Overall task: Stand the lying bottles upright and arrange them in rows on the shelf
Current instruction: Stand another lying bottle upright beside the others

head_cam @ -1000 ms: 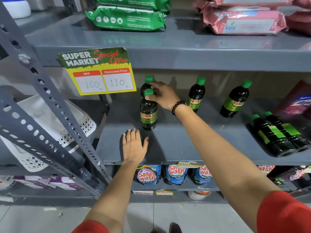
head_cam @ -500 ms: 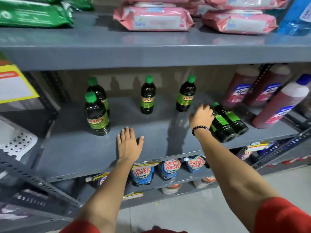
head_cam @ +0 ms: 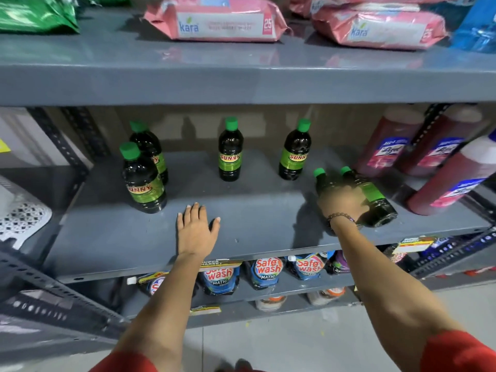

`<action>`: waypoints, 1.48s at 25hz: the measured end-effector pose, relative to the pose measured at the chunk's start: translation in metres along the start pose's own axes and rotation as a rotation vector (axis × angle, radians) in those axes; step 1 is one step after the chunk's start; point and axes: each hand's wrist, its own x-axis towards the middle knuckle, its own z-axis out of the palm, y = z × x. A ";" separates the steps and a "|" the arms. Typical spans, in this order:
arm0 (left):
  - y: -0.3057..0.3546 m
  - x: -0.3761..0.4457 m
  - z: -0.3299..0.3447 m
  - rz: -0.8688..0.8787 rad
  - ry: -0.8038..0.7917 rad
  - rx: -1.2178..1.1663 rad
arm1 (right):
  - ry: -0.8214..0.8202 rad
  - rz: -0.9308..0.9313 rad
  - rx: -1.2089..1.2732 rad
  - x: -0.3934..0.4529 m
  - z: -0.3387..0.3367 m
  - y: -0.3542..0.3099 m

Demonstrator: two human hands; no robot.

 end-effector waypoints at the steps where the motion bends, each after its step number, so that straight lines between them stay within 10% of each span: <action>1: 0.000 0.000 0.000 -0.002 -0.002 0.002 | 0.005 -0.011 0.110 -0.008 -0.003 -0.011; 6: 0.000 0.000 -0.001 -0.005 0.007 -0.003 | -0.235 -0.221 0.860 -0.045 -0.005 -0.085; 16: -0.001 0.000 -0.002 -0.018 -0.039 -0.002 | -0.625 -0.473 0.758 -0.079 0.002 -0.151; 22: -0.001 0.000 -0.002 0.003 -0.037 0.015 | -0.253 -0.529 0.754 -0.068 -0.032 -0.181; 37: -0.003 -0.001 -0.004 0.016 -0.021 0.017 | -0.294 -0.798 0.347 -0.061 -0.060 -0.209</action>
